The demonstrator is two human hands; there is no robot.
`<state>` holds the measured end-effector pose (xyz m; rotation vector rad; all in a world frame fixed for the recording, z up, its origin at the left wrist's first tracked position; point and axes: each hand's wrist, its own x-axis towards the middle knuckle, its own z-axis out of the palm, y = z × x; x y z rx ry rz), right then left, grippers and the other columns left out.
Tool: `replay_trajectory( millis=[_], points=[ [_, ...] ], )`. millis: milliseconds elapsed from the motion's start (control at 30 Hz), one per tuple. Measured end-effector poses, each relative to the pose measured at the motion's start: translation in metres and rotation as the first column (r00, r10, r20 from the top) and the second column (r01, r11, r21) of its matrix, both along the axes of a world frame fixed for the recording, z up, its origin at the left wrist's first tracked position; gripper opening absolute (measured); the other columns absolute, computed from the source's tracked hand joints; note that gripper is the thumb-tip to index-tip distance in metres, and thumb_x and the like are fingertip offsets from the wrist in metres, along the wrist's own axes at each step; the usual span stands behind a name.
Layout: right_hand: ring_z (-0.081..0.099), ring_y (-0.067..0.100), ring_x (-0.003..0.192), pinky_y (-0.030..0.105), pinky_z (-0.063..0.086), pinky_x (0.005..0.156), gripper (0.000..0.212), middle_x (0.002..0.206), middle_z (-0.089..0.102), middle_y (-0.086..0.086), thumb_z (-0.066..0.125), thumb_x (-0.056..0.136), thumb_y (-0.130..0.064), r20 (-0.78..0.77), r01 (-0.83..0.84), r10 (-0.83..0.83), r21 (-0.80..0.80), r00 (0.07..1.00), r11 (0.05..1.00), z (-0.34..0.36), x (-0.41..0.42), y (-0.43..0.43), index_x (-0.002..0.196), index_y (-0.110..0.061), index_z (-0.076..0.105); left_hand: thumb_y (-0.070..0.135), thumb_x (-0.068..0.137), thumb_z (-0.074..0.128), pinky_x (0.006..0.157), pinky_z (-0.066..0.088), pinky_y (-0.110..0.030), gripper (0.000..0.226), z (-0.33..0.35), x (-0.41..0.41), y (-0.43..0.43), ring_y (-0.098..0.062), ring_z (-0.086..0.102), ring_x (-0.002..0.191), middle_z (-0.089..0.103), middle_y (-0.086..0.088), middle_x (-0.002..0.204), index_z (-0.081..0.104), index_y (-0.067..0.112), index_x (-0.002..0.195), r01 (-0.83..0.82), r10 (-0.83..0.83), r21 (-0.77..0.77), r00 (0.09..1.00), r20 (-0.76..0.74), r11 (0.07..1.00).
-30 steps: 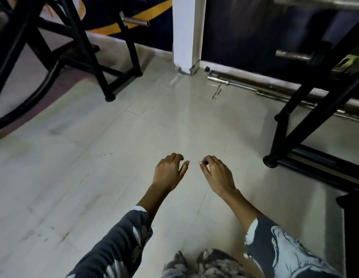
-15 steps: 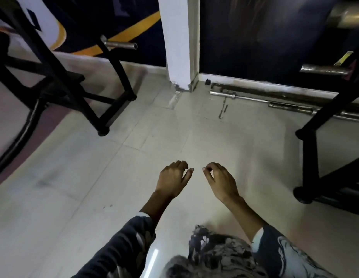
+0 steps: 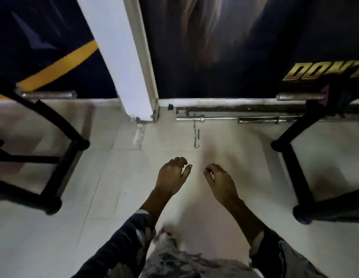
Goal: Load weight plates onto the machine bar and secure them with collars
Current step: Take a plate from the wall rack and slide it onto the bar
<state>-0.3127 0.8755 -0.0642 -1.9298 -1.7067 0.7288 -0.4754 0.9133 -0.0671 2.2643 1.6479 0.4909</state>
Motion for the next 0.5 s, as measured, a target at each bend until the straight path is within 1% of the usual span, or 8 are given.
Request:
replay_trajectory(
  millis=[67, 167, 233, 333, 367, 433, 500],
  points=[
    [0.06, 0.028, 0.096, 0.03, 0.043, 0.078, 0.026, 0.106, 0.064, 0.012, 0.044, 0.097, -0.027, 0.007, 0.083, -0.083, -0.021, 0.997, 0.996, 0.002, -0.001, 0.042, 0.105, -0.007, 0.058, 0.036, 0.097, 0.044, 0.072, 0.047, -0.033, 0.03, 0.002, 0.003, 0.057, -0.026, 0.061, 0.089, 0.066, -0.009, 0.097, 0.059, 0.011, 0.102, 0.081, -0.081, 0.003, 0.997, 0.021, 0.997],
    [0.059, 0.028, 0.098, 0.03, 0.043, 0.08, 0.027, 0.109, 0.063, 0.012, 0.046, 0.096, -0.029, -0.001, 0.231, -0.231, -0.034, 0.973, 0.972, 0.004, 0.009, 0.094, 0.106, -0.007, 0.058, 0.031, 0.095, 0.049, 0.068, 0.043, -0.029, 0.026, 0.002, 0.023, 0.132, -0.025, 0.061, 0.083, 0.067, -0.01, 0.091, 0.062, 0.008, 0.098, 0.198, -0.199, 0.018, 0.974, 0.112, 0.98],
    [0.06, 0.028, 0.098, 0.031, 0.045, 0.08, 0.027, 0.11, 0.063, 0.011, 0.047, 0.096, -0.03, -0.017, 0.353, -0.353, -0.026, 0.935, 0.935, 0.002, 0.028, 0.128, 0.105, -0.008, 0.059, 0.026, 0.093, 0.054, 0.068, 0.046, -0.027, 0.023, 0.0, 0.05, 0.179, -0.025, 0.063, 0.081, 0.067, -0.012, 0.089, 0.063, 0.004, 0.097, 0.32, -0.322, 0.035, 0.936, 0.144, 0.947],
    [0.061, 0.028, 0.099, 0.033, 0.046, 0.081, 0.026, 0.111, 0.064, 0.01, 0.046, 0.096, -0.031, -0.039, 0.503, -0.502, -0.003, 0.864, 0.864, -0.005, 0.065, 0.175, 0.104, -0.01, 0.059, 0.021, 0.092, 0.058, 0.068, 0.054, -0.034, 0.02, -0.008, 0.094, 0.246, -0.026, 0.064, 0.08, 0.067, -0.014, 0.089, 0.063, 0.002, 0.097, 0.457, -0.461, 0.058, 0.875, 0.147, 0.887],
    [0.061, 0.027, 0.1, 0.032, 0.045, 0.081, 0.026, 0.112, 0.063, 0.009, 0.045, 0.096, -0.032, -0.038, 0.534, -0.533, -0.002, 0.845, 0.846, -0.01, 0.08, 0.193, 0.104, -0.011, 0.058, 0.021, 0.092, 0.058, 0.068, 0.054, -0.034, 0.021, -0.01, 0.111, 0.269, -0.025, 0.064, 0.082, 0.068, -0.014, 0.091, 0.063, 0.002, 0.098, 0.491, -0.493, 0.051, 0.858, 0.142, 0.869],
    [0.061, 0.025, 0.101, 0.031, 0.044, 0.08, 0.027, 0.114, 0.063, 0.007, 0.044, 0.096, -0.035, -0.044, 0.582, -0.583, -0.023, 0.812, 0.813, -0.015, 0.111, 0.229, 0.103, -0.013, 0.058, 0.022, 0.092, 0.057, 0.069, 0.052, -0.029, 0.023, -0.014, 0.146, 0.313, -0.024, 0.065, 0.083, 0.068, -0.014, 0.093, 0.063, 0.001, 0.1, 0.537, -0.538, 0.051, 0.83, 0.147, 0.842],
    [0.061, 0.024, 0.1, 0.03, 0.043, 0.078, 0.027, 0.113, 0.064, 0.006, 0.044, 0.096, -0.036, -0.063, 0.649, -0.65, -0.041, 0.757, 0.76, -0.015, 0.139, 0.257, 0.101, -0.014, 0.058, 0.025, 0.093, 0.056, 0.071, 0.053, -0.029, 0.025, -0.015, 0.18, 0.345, -0.023, 0.064, 0.086, 0.067, -0.013, 0.096, 0.062, 0.002, 0.102, 0.596, -0.593, 0.028, 0.792, 0.142, 0.803]
  ],
)
